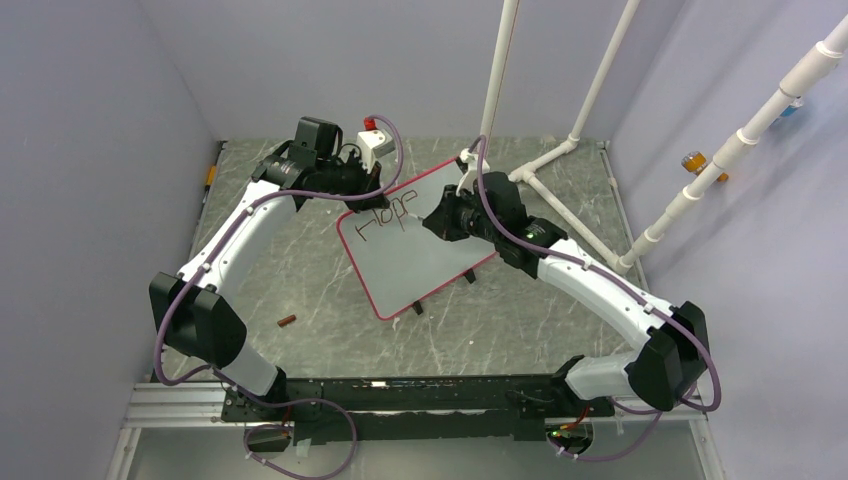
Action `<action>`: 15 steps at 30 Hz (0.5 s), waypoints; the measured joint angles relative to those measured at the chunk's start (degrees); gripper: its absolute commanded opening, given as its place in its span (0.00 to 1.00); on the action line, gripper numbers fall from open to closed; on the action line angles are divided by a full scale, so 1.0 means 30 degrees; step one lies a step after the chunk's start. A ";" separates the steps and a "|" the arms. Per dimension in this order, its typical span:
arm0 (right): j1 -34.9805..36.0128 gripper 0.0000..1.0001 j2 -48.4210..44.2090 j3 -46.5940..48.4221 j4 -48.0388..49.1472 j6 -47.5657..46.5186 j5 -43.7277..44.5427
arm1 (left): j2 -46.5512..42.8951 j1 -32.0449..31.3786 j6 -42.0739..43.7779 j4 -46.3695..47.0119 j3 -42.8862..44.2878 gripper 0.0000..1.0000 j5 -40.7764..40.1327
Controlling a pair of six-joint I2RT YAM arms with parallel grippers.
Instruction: Write a sentence on the whiteboard
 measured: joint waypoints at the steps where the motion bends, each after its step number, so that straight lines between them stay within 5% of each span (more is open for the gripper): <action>1: 0.0007 0.00 -0.0029 -0.0066 -0.0051 -0.0015 0.0080 | 0.0000 0.0000 0.0000 0.0000 0.0000 0.00 -0.0007; 15: -0.0889 0.00 -0.0328 0.0634 -0.1821 -0.1005 0.2033 | 0.0000 -0.0007 -0.0007 0.0007 0.0000 0.00 0.0109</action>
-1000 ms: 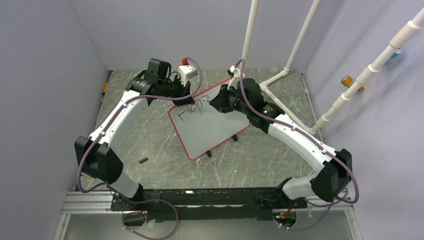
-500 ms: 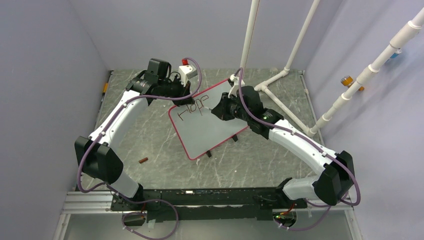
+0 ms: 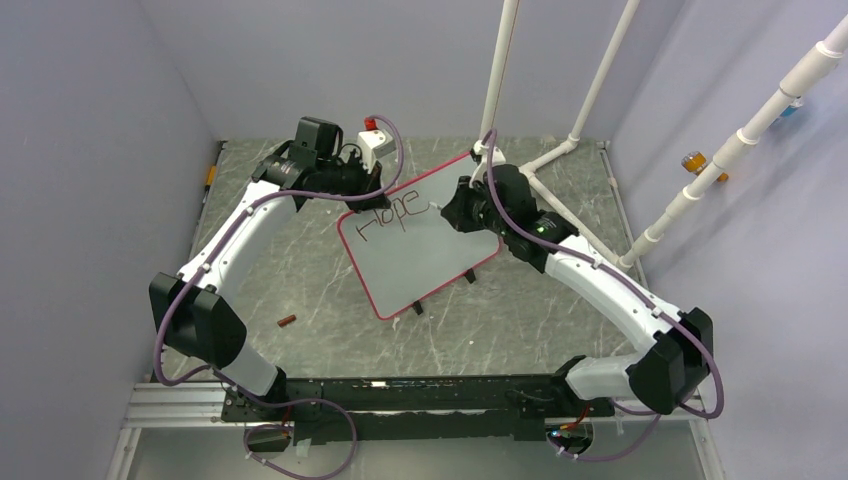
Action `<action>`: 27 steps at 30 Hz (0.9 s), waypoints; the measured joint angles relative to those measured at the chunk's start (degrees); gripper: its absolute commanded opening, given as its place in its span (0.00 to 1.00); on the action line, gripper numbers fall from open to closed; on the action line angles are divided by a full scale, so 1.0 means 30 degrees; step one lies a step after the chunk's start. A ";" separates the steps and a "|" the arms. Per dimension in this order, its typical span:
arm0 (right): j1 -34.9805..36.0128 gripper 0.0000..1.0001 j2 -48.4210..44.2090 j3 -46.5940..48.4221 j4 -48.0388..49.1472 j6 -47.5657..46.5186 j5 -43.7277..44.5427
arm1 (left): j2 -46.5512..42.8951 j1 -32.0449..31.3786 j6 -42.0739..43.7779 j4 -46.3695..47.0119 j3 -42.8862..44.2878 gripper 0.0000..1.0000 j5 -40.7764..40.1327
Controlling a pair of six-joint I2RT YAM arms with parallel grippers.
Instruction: Write a sentence on the whiteboard
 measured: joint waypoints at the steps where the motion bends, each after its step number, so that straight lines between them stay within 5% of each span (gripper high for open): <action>1: -0.0036 0.00 -0.0044 0.0131 -0.0022 -0.0160 0.0036 | 0.0000 -0.0015 0.0007 0.0007 0.0000 0.00 0.0044; 14: -0.0095 0.00 -0.5814 -0.1086 0.0641 -0.1260 -0.1603 | -0.0306 -0.0160 -0.0255 0.0459 -0.0372 0.00 -0.0342; 27: 0.1341 0.00 -0.5778 -0.2812 0.0117 -0.0525 -0.0911 | -0.1428 -0.0350 -0.1377 0.1712 -0.1734 0.00 -0.1872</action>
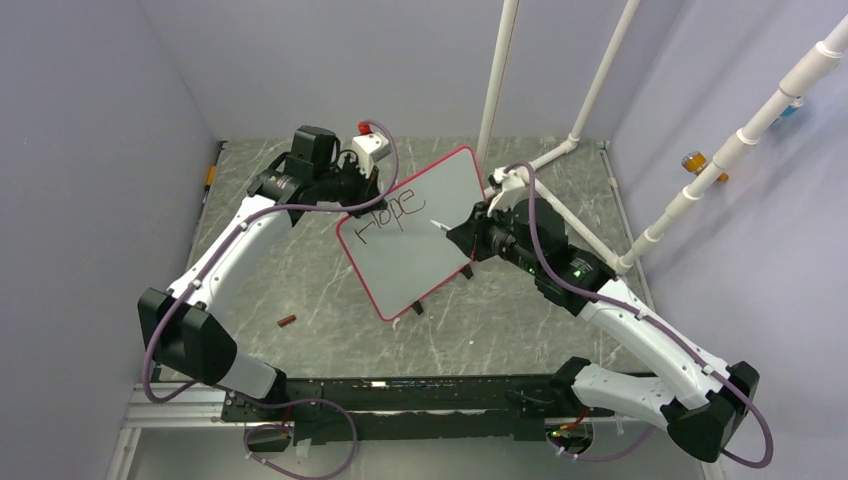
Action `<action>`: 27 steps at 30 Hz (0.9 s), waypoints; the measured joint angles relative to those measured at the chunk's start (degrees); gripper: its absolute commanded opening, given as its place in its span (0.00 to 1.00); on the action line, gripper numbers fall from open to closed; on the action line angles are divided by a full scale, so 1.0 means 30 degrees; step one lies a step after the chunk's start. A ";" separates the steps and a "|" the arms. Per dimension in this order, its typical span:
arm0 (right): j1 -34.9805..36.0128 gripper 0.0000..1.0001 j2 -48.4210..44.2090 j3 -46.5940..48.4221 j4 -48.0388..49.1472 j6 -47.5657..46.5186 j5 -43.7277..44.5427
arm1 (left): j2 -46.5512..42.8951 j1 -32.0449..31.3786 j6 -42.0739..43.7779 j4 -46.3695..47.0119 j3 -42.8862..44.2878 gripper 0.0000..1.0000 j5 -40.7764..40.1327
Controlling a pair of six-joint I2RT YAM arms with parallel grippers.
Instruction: Write a sentence on the whiteboard
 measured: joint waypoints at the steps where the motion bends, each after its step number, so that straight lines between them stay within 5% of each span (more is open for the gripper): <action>1: 0.0342 0.00 -0.0015 -0.0058 0.0000 0.0102 0.0240 | -0.0182 0.0000 -0.0146 0.0211 -0.0248 0.00 -0.0146; 13: 0.4983 0.00 -0.0066 -0.1894 0.0554 0.1166 0.3548 | -0.1188 -0.0022 -0.1260 0.1763 -0.1741 0.00 -0.1377; 27: 0.5632 0.00 0.0321 -0.2477 0.1887 -0.0146 0.5064 | -0.0765 -0.0095 -0.1836 0.2528 -0.1756 0.00 -0.1851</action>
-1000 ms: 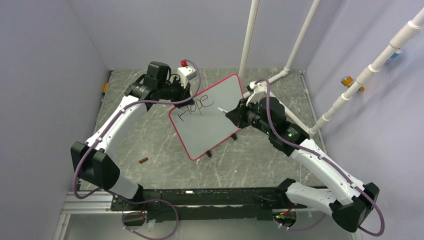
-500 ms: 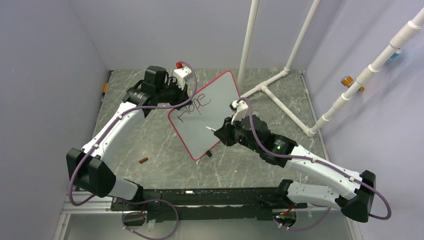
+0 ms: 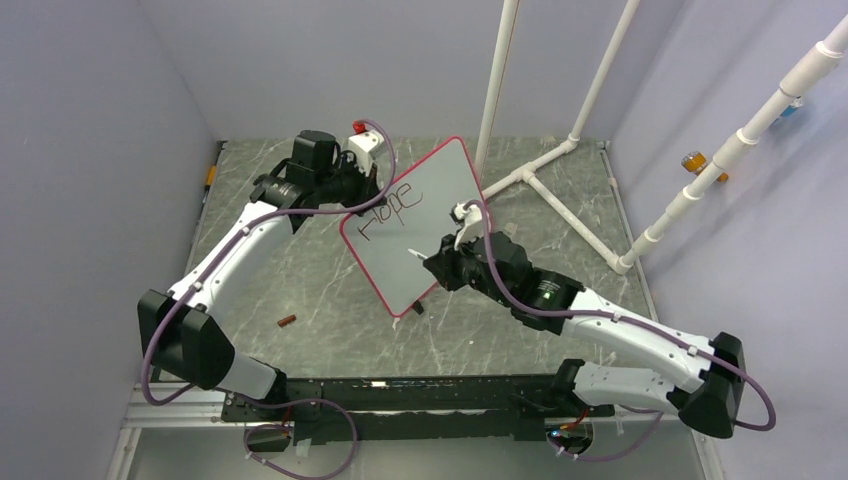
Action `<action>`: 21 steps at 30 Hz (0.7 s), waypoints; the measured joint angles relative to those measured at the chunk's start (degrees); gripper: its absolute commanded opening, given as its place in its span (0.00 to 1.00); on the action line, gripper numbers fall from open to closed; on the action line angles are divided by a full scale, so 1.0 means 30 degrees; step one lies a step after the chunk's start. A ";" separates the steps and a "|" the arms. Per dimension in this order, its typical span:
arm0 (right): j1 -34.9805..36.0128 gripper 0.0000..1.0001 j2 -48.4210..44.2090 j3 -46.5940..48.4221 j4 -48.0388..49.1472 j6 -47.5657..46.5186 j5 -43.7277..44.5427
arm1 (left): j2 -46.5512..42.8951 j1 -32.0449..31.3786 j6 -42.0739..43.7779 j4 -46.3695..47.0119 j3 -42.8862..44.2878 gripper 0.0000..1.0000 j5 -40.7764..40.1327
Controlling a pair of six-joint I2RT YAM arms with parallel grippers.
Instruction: Write a sentence on the whiteboard
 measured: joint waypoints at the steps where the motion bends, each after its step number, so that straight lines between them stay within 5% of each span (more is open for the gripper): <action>1: 0.0022 0.00 0.0277 0.0058 0.0306 -0.0073 -0.0335 | 0.0073 0.0000 -0.0029 0.0117 0.0000 0.00 -0.0007; 21: 0.0539 0.00 0.5515 0.1974 0.2579 -0.0954 -0.3133 | 0.0357 0.0000 -0.0124 0.0423 0.0073 0.00 -0.0131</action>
